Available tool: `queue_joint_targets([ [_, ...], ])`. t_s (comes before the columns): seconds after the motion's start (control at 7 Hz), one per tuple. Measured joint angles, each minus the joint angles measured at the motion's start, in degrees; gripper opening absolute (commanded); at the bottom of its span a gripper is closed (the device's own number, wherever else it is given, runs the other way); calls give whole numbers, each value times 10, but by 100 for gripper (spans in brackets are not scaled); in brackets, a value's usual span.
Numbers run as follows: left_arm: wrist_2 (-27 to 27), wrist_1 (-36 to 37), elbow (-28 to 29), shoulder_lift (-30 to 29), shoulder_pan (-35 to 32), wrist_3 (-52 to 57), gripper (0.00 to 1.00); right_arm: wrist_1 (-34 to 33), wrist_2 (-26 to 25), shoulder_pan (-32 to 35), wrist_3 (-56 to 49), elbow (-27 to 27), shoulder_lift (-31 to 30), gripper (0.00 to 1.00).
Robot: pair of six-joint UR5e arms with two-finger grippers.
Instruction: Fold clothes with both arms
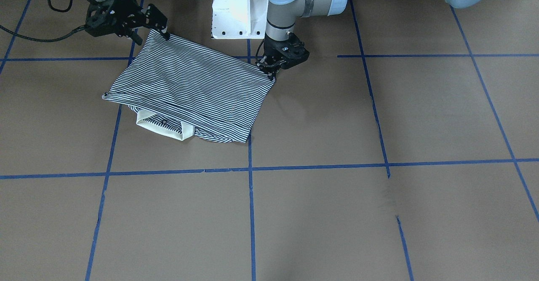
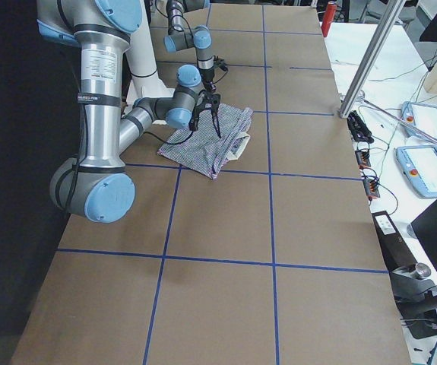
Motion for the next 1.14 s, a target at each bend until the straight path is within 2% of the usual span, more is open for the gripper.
queue_joint_targets([
  [0.29,2,1,7,0,-43,26,0,0,0,0,0,0,0,100],
  [0.57,15,-21,46,-5,-90,64,0,1,-1,1,0,0,1,100],
  [1.14,28,-137,237,-101,-187,167,0,1,-4,3,0,-1,5,100],
])
